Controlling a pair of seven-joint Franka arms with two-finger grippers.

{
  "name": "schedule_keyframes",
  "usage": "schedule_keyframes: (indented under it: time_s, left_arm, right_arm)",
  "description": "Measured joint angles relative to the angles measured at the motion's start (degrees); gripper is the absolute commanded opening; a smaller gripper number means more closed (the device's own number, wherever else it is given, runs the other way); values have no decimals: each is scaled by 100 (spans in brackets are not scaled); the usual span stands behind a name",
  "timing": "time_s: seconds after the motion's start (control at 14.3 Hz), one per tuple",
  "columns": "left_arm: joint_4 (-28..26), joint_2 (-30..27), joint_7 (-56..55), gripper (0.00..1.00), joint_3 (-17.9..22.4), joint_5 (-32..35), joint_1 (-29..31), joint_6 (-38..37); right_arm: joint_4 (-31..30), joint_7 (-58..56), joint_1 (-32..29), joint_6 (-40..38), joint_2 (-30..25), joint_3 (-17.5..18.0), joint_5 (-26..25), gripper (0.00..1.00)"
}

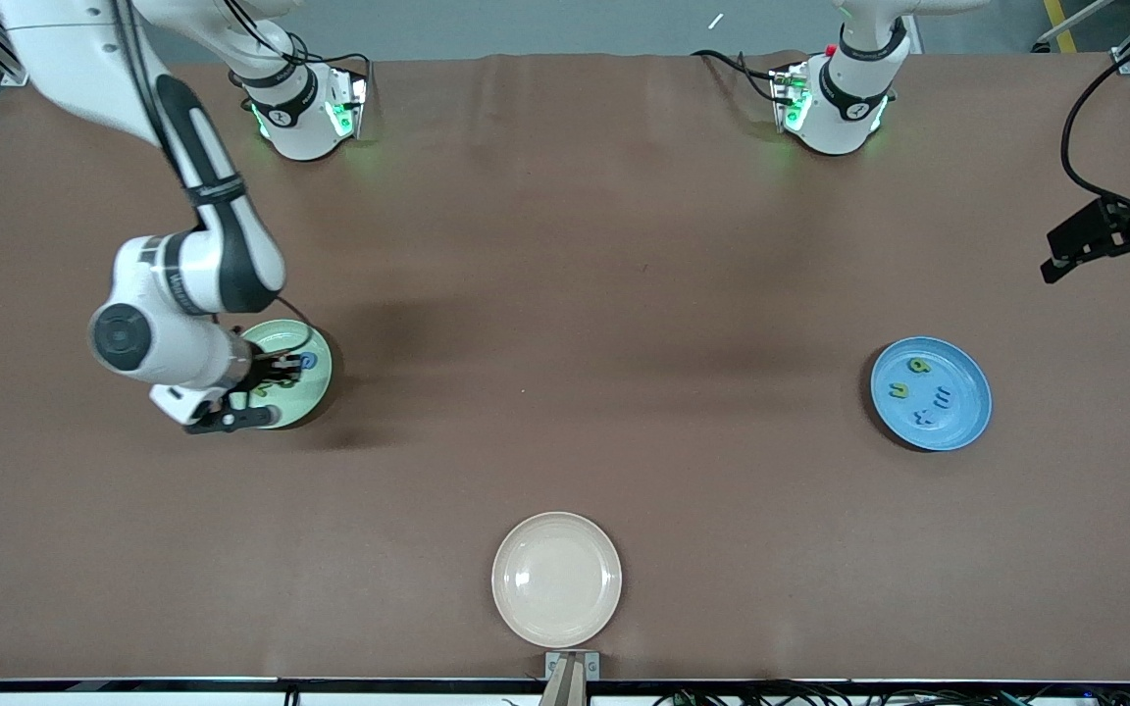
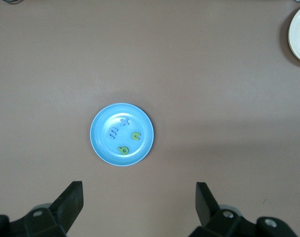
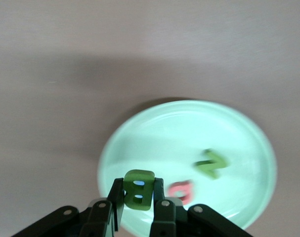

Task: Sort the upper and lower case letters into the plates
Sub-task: 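Place the green B on the green plate with the right gripper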

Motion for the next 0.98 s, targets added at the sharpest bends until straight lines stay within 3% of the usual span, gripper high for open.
schedule_keyframes:
  time_s: [0.28, 0.49, 0.56, 0.63, 0.7, 0.98]
  left_arm:
    - [-492, -285, 0, 100, -3, 0, -1, 193]
    - [-496, -290, 1, 100, -4, 0, -5, 227]
    - [-488, -291, 1, 100, -6, 0, -8, 242]
    - [-476, -292, 2, 100, -9, 0, -12, 255]
    - [-462, -293, 1, 100, -11, 0, -14, 260]
    - [-360, -300, 2, 100, -11, 0, -12, 7]
  right_arm:
    - [-35, -324, -211, 530, 328, 30, 0, 2]
    - [-57, -324, -194, 914, 633, 72, 0, 2]
    - [-59, -324, -194, 977, 700, 73, 0, 6]
    - [-59, -324, -194, 1010, 737, 72, 0, 45]
    - [-59, -324, -194, 1014, 747, 72, 0, 99]
    - [-10, -320, -195, 755, 698, 72, 3, 100]
